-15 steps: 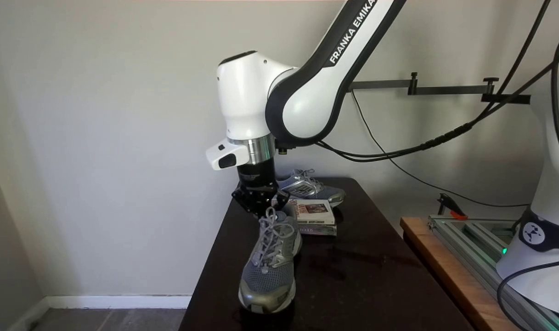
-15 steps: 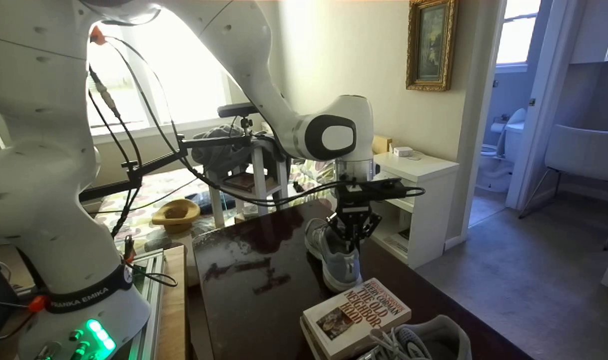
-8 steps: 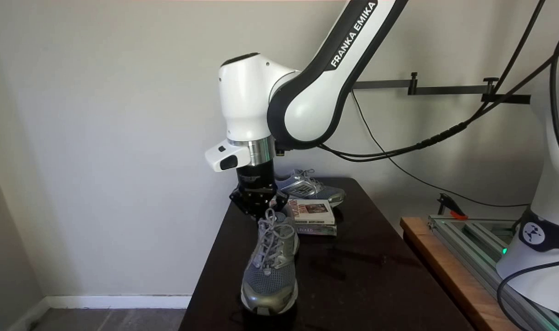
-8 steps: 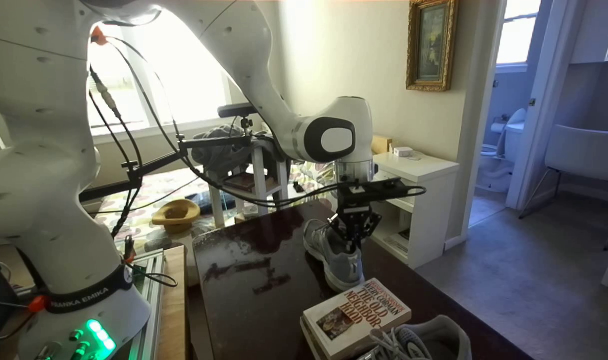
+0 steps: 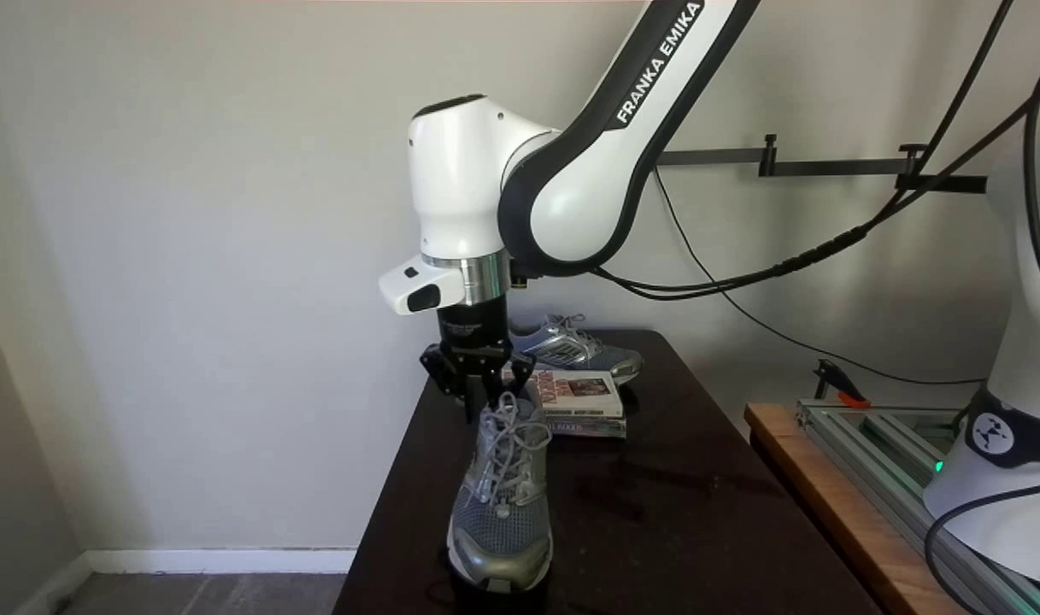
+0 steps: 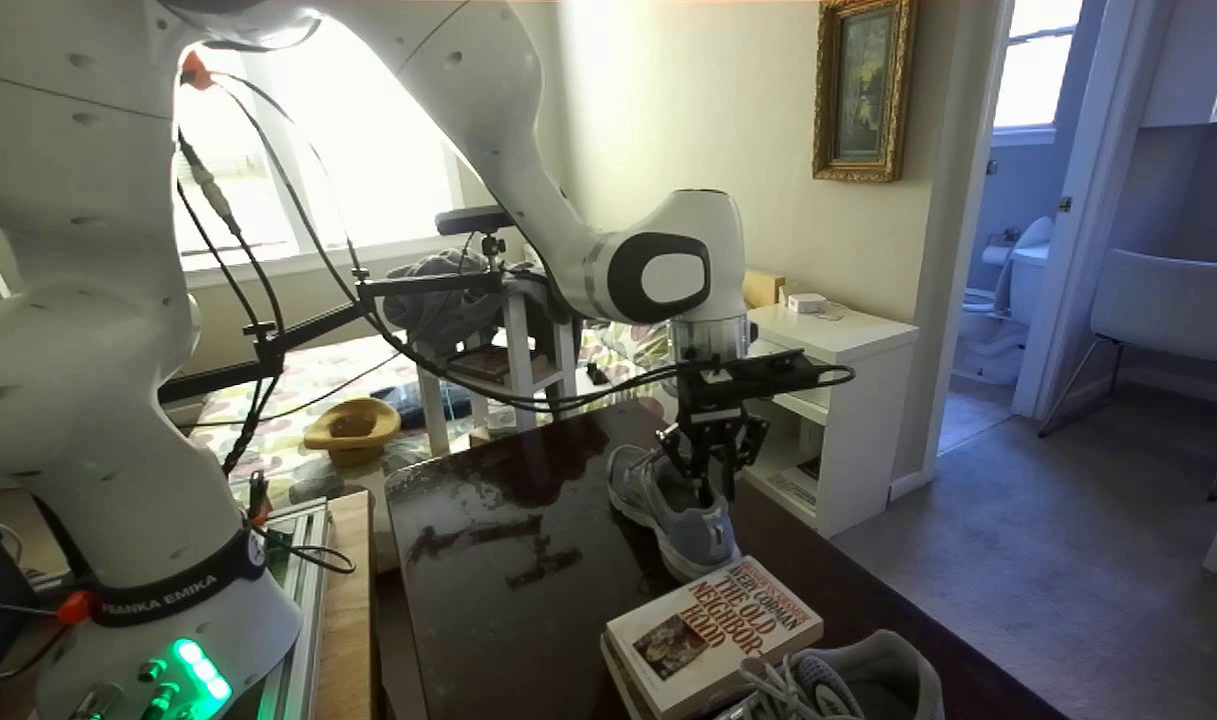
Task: Move the trainers to the left
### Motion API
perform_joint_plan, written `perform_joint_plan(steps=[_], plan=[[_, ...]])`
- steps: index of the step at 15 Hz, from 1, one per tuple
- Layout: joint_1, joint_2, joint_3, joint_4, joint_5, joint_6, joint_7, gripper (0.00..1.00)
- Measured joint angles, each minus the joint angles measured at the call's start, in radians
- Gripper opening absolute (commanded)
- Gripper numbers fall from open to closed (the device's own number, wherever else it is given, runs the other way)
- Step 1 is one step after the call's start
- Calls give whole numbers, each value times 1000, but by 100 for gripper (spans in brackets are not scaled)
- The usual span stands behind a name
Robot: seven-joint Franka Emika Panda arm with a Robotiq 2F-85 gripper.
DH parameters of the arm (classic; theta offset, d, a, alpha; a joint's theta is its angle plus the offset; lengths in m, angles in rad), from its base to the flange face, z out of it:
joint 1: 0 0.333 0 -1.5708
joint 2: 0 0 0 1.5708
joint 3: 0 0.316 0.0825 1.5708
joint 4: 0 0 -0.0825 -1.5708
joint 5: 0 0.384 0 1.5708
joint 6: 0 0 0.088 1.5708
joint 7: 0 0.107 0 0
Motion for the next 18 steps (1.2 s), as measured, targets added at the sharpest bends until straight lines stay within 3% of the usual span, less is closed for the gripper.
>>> perform_joint_plan(steps=[4, 6, 18], plan=[[0, -58, -15, -9, 1, 1, 108, 90], [-2, -99, -36, -12, 2, -21, 191, 100], [-98, -187, -168, -8, 31, -189, 576, 100]])
